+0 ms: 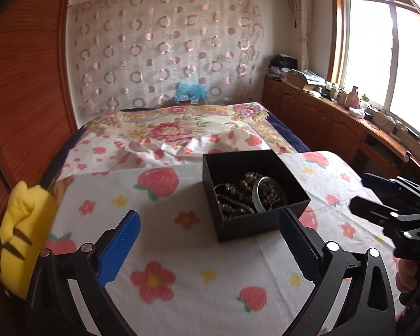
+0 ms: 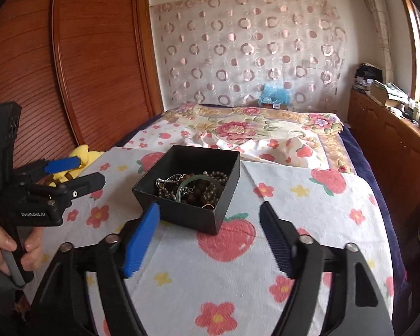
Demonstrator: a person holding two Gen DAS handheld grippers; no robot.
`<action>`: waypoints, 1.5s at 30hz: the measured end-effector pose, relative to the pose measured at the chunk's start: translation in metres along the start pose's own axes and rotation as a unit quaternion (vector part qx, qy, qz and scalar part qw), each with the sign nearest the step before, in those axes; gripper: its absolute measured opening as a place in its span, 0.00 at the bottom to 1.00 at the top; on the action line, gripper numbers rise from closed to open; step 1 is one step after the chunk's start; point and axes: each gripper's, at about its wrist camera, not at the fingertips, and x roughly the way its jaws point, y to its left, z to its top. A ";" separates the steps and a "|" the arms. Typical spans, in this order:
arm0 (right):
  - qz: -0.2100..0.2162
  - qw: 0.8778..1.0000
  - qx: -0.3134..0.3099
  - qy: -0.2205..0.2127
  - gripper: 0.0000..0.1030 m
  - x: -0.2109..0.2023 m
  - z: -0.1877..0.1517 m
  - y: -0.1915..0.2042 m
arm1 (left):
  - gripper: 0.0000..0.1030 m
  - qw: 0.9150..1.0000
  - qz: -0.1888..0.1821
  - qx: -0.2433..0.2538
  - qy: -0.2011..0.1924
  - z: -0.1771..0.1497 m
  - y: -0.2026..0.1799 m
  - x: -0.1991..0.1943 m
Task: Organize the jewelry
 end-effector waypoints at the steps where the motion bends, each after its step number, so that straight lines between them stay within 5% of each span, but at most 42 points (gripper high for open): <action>1: -0.006 1.000 0.000 -0.006 0.85 -0.005 -0.002 0.002 | 0.93 1.000 0.002 0.001 0.000 -0.002 0.000 -0.003; 5: -0.010 1.000 0.009 -0.021 0.98 -0.021 -0.007 0.006 | 0.93 1.000 0.010 -0.003 -0.003 -0.009 0.000 -0.014; 15: -0.056 0.997 0.038 -0.039 0.98 -0.048 -0.025 0.008 | 0.93 0.999 0.030 -0.004 -0.016 -0.024 -0.004 -0.046; 45: -0.065 0.996 0.037 -0.054 0.98 -0.058 -0.027 0.012 | 0.93 0.999 0.037 -0.005 -0.036 -0.026 -0.012 -0.071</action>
